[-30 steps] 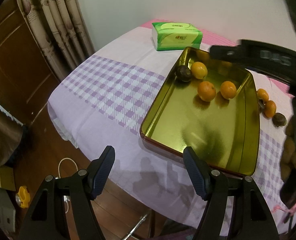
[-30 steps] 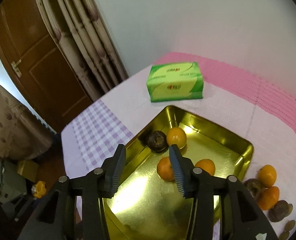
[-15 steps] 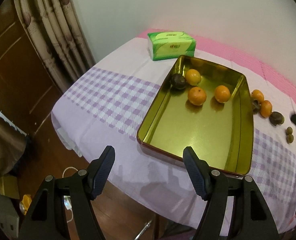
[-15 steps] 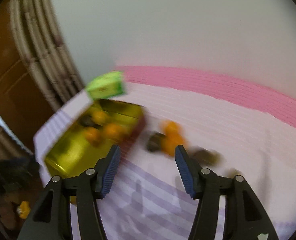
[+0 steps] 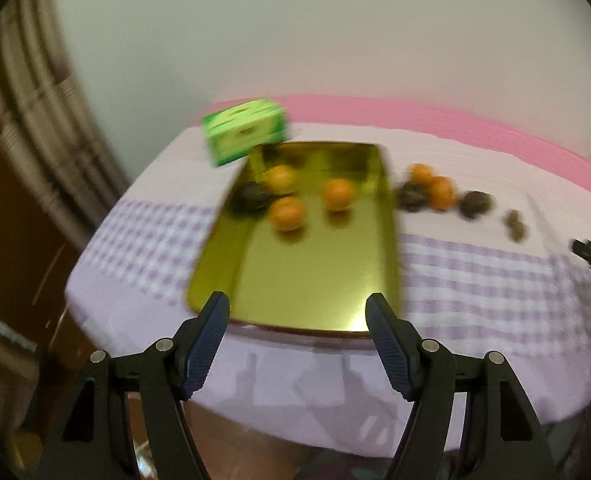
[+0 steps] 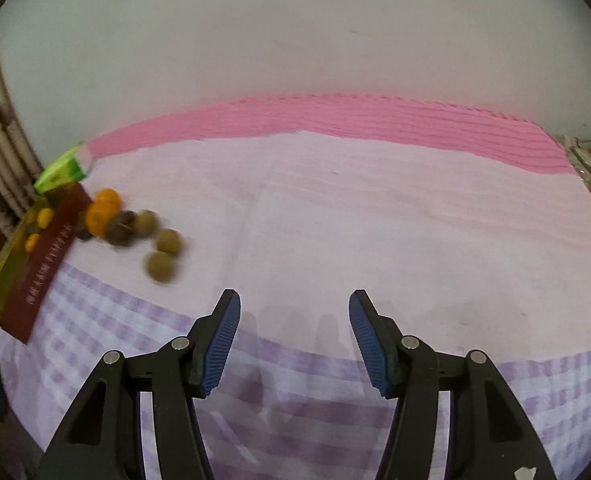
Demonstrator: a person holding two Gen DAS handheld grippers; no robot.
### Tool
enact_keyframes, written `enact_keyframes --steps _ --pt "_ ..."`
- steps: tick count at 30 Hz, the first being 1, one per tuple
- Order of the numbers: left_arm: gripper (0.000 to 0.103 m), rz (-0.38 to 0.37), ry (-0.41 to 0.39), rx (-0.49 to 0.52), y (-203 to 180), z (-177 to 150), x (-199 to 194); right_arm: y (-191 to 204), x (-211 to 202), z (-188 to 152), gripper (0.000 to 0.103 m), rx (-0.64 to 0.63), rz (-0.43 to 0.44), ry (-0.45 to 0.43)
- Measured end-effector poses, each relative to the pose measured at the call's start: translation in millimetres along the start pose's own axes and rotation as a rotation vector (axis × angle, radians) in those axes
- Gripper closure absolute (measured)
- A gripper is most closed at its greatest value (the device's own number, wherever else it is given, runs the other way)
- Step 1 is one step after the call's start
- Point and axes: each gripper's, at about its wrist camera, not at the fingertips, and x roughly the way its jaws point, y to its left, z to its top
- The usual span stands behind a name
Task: Organize fruits
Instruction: 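Withdraw both grippers from the tray toward the remaining fruits, then grasp a dark brown fruit with the left gripper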
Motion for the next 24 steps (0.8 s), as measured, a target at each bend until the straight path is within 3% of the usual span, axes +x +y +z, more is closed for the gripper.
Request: enact_keyframes --steps 6,11,15,20,24 --pt "0.032 -0.198 -0.064 0.208 -53 22 -8 -27 7 -9 0.043 0.021 -0.003 0.015" --pt "0.032 -0.376 -0.053 0.346 -97 64 8 -27 6 -9 0.041 0.018 0.019 0.001" --pt "0.032 -0.463 -0.04 0.456 -129 97 35 -27 6 -9 0.038 0.027 0.038 -0.001" --pt "0.032 -0.54 0.022 0.656 -169 109 78 -29 7 -9 0.031 0.034 0.052 0.0" --pt "0.043 -0.57 0.09 0.776 -185 112 108 -33 7 -8 0.028 0.05 0.082 -0.004"
